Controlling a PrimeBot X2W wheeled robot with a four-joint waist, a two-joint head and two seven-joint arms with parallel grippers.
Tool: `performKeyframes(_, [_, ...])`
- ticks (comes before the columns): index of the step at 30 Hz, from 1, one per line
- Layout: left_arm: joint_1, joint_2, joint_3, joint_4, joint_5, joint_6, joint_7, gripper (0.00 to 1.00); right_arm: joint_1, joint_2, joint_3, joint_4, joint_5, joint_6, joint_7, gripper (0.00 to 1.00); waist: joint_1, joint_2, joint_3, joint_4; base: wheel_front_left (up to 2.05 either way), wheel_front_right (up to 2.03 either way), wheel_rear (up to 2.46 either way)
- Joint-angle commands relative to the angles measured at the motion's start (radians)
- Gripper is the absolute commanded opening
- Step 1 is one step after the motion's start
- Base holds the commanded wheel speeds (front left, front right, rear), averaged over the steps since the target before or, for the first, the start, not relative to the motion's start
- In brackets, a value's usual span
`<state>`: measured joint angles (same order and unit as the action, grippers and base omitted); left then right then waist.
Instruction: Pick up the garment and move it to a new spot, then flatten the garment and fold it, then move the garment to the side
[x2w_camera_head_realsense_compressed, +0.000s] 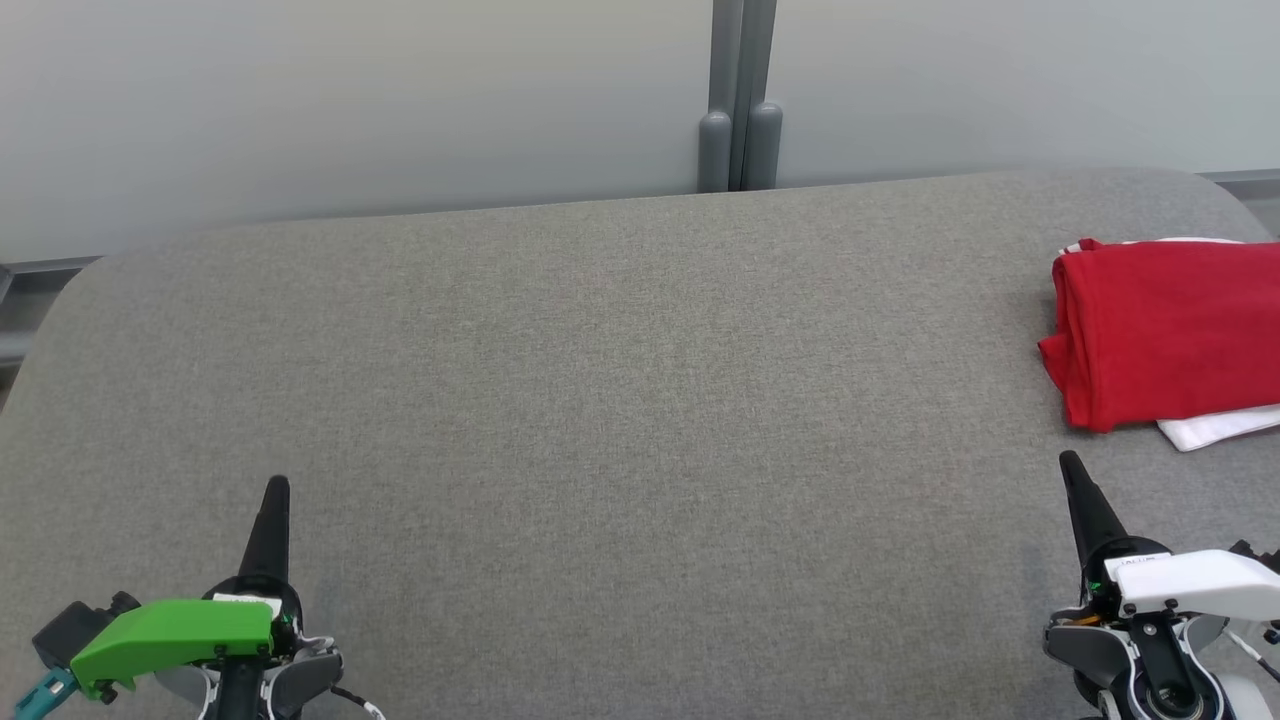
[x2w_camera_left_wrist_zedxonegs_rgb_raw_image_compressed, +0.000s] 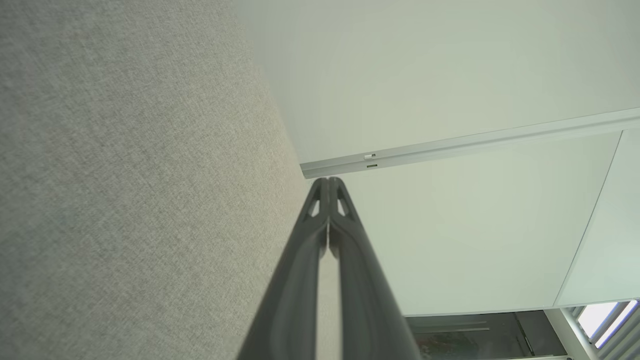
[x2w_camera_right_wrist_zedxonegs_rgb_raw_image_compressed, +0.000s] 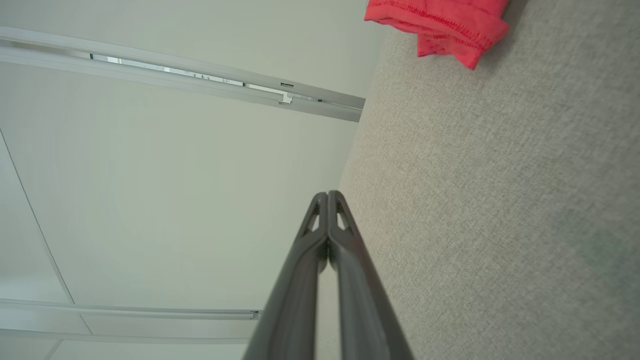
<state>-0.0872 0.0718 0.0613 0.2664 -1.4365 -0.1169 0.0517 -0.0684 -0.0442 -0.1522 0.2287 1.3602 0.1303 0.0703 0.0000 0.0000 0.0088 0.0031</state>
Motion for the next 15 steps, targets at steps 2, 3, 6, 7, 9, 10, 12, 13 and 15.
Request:
performKeyframes(2, [-0.019, -0.005, 0.007, -0.007, -0.026, -0.007, 0.008, 0.0, -0.019, -0.007, 0.002, 0.0, 0.035, 0.001, 0.009, 0.0, 0.0, 0.0, 0.0, 0.0, 0.0, 0.0, 0.0])
performKeyframes(3, [-0.02, -0.006, 0.009, -0.007, -0.033, -0.008, 0.01, 0.0, -0.02, -0.007, 0.003, 0.0, 0.043, 0.001, 0.011, 0.0, 0.0, 0.0, -0.001, 0.0, 0.0, 0.0, 0.0])
performKeyframes(6, [-0.023, -0.008, 0.012, -0.009, -0.054, -0.009, 0.016, 0.0, -0.022, -0.007, 0.005, 0.002, 0.071, 0.001, 0.018, 0.0, 0.0, 0.0, -0.001, -0.001, 0.0, 0.0, 0.0])
performKeyframes(7, [-0.024, -0.008, 0.013, -0.009, -0.057, -0.009, 0.018, 0.0, -0.023, -0.007, 0.005, 0.002, 0.08, 0.001, 0.019, 0.0, 0.0, 0.0, -0.001, -0.001, 0.0, 0.0, 0.0])
performKeyframes(9, [-0.026, -0.009, 0.016, -0.01, -0.069, -0.009, 0.02, 0.0, -0.024, -0.007, 0.007, 0.003, 0.098, 0.001, 0.024, 0.0, 0.0, 0.0, -0.002, -0.001, 0.0, 0.0, 0.0])
performKeyframes(10, [-0.027, -0.009, 0.017, -0.01, -0.076, -0.009, 0.023, 0.0, -0.025, -0.008, 0.007, 0.003, 0.106, 0.001, 0.027, 0.0, 0.0, 0.0, -0.002, -0.001, 0.0, 0.0, 0.0])
performKeyframes(12, [-0.029, -0.01, 0.019, -0.011, -0.089, -0.011, 0.027, 0.0, -0.026, -0.008, 0.008, 0.004, 0.123, 0.001, 0.029, 0.0, 0.0, 0.0, -0.002, -0.001, 0.0, 0.0, 0.0])
performKeyframes(13, [-0.03, -0.011, 0.02, -0.011, -0.096, -0.011, 0.028, 0.0, -0.025, -0.008, 0.009, 0.005, 0.132, 0.001, 0.032, 0.0, 0.0, 0.0, -0.003, -0.001, 0.0, 0.0, 0.0])
performKeyframes(15, [-0.031, -0.013, 0.022, -0.012, -0.109, -0.012, 0.032, 0.0, -0.027, -0.008, 0.01, 0.006, 0.15, 0.001, 0.035, 0.0, 0.0, 0.0, -0.003, -0.002, 0.0, 0.0, 0.0])
